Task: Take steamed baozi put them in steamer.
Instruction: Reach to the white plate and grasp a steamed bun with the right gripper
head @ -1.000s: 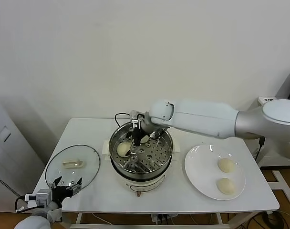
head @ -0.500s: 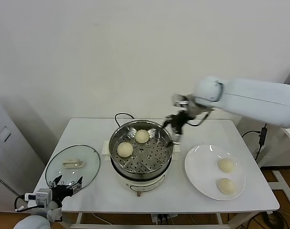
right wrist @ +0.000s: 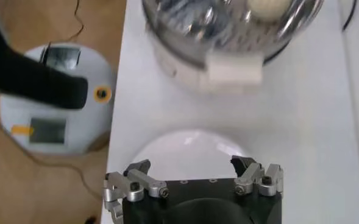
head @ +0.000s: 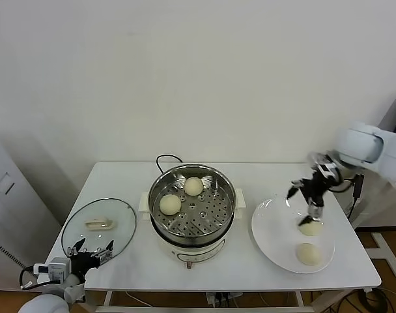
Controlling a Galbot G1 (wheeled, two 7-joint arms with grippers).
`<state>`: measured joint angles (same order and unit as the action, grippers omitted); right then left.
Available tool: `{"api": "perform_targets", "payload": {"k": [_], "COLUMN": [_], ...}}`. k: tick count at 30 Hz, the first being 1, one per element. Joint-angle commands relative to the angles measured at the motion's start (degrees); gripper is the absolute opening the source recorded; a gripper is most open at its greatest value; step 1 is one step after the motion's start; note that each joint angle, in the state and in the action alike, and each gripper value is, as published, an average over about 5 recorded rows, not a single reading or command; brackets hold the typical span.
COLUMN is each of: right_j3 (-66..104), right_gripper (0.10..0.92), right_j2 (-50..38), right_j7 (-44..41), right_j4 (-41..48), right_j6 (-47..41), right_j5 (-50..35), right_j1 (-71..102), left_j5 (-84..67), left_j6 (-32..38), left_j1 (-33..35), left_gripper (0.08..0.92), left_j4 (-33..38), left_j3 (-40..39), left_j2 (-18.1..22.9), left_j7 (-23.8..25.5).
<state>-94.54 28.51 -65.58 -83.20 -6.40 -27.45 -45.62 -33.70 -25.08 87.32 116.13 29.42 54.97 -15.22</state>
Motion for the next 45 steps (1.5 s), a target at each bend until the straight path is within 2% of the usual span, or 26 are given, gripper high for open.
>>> {"api": "perform_targets", "payload": {"k": [1,21,41,45], "right_j3": [13.2,28.1,33.8,34.5], "right_gripper": [0.823,0.823,0.821,0.773], "right_j2": [-5.1,-1.9,1.8,2.2], "right_j7": [-2.3,-0.2,2.3,2.6], "right_j4": [3.5,8.9,13.0,13.2], "right_j6": [4.9,6.8,7.1,6.9], "right_j5": [12.7,20.8,23.8,24.0], "right_j1": [16.5,36.5,42.9,43.6], "left_j5": [0.0,0.2,0.8,0.9], "left_j6": [-0.2,-0.4,-0.2,-0.2], "left_j1": [-0.2,0.0,0.6,0.4], "left_gripper": [0.823,0.823,0.823,0.823], "left_j4": [0.0,0.1,-0.2,-0.3], "left_j3": [-0.2,-0.3,-0.6,-0.6], "left_j2": [-0.2,-0.1,0.4,0.3], "left_j7": [0.0,-0.1,0.0,0.0]}}
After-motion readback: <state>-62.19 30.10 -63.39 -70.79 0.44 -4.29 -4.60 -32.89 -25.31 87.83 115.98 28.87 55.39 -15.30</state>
